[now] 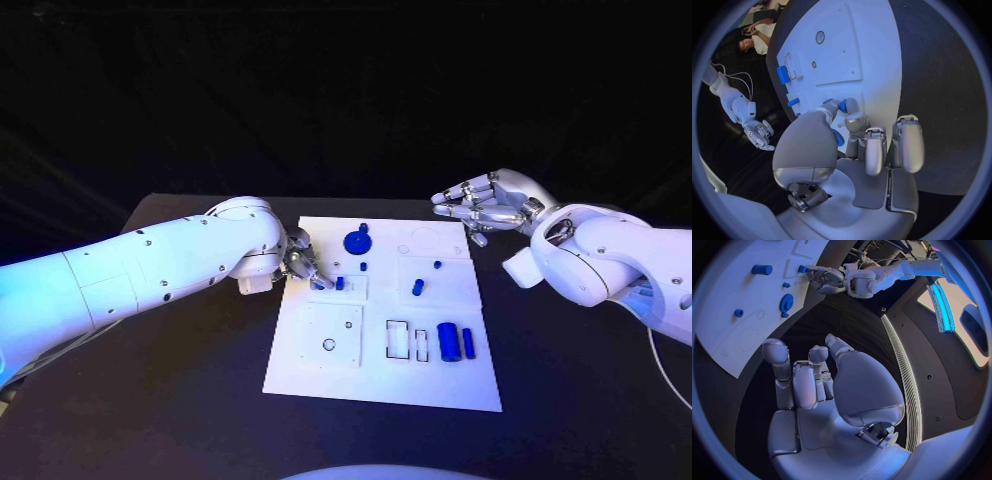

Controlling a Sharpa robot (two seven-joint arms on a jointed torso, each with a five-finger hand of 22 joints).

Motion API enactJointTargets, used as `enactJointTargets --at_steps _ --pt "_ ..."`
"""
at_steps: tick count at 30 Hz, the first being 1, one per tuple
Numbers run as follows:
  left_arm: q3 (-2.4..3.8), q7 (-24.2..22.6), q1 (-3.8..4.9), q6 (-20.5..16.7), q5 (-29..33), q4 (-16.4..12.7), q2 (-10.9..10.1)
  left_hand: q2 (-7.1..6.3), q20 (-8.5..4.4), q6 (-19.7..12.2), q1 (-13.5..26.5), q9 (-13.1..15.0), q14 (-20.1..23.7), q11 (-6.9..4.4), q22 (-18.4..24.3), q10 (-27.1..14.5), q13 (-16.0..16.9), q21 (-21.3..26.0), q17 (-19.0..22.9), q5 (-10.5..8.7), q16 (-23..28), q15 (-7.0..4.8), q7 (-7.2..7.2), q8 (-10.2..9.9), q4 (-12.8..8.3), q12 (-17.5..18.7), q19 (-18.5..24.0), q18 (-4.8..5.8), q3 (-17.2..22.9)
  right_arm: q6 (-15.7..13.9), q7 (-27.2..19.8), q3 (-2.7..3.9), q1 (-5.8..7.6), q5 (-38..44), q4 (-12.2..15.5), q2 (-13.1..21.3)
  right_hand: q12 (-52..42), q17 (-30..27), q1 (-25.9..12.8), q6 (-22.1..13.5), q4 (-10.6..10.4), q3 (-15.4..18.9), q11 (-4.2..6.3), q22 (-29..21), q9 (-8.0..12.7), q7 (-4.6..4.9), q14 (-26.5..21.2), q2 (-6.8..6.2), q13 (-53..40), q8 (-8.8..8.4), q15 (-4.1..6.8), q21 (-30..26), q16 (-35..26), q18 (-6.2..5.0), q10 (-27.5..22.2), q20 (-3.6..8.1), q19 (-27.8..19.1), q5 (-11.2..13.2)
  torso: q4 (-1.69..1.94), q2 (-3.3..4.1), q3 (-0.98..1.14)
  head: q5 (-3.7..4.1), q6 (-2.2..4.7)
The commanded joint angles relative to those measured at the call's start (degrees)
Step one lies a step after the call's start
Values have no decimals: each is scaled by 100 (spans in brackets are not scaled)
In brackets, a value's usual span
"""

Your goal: Assemble the parts on the task board

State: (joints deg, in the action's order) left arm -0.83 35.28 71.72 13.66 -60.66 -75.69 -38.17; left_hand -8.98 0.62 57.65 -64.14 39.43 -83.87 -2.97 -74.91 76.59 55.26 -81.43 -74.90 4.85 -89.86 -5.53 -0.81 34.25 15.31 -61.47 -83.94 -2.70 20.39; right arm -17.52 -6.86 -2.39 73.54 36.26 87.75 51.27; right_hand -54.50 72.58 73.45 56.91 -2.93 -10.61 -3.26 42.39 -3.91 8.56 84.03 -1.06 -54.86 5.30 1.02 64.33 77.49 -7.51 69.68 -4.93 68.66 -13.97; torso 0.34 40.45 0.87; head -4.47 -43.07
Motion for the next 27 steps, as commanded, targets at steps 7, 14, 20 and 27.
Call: enactJointTargets --at_steps 7,14,20,27 --pt "-8 32 -16 -97 6 22 15 123 -36 43 -48 -11 -613 -10 -1012 57 18 -38 -1510 28 -14 -49 17 -12 28 -43 -322 64 -62 75 -21 0 -3 19 3 -7 40 -2 -9 -42 -25 -5 7 -10 1 -14 227 1 5 -31 20 -29 -35 -118 -53 12 -12 -23 6 1 1 6 -14" --pt "-6 30 -16 -185 8 16 6 321 -50 -5 -409 -12 -613 -28 -994 19 -43 5 -1510 31 -14 -67 35 -28 -135 13 -309 53 49 79 -17 0 -4 19 -1 -8 40 -2 -9 -42 -25 -5 7 -10 1 -14 227 1 5 -31 20 -29 -35 -118 -53 12 -12 -23 3 -3 3 3 -21" --pt "-5 23 -16 -257 128 10 1 478 -60 -158 -871 -3 -613 -12 -967 -71 -164 71 -1510 37 -14 -62 -1 -57 -433 132 -291 41 583 91 -12 0 -4 19 -6 -10 40 -2 -9 -42 -25 -5 7 -10 1 -14 227 1 5 -31 20 -29 -35 -118 -53 12 -12 -23 0 -3 2 5 -17" --pt "-4 15 -15 -308 219 18 1 442 -47 -222 -883 22 -613 6 -955 -117 -266 107 -1510 33 -14 -47 -20 -39 -503 217 -283 34 898 103 -9 0 -4 19 -11 -12 40 -2 -9 -42 -25 -5 7 -10 1 -14 227 1 5 -31 20 -29 -35 -118 -53 12 -12 -23 2 -2 3 11 -29"
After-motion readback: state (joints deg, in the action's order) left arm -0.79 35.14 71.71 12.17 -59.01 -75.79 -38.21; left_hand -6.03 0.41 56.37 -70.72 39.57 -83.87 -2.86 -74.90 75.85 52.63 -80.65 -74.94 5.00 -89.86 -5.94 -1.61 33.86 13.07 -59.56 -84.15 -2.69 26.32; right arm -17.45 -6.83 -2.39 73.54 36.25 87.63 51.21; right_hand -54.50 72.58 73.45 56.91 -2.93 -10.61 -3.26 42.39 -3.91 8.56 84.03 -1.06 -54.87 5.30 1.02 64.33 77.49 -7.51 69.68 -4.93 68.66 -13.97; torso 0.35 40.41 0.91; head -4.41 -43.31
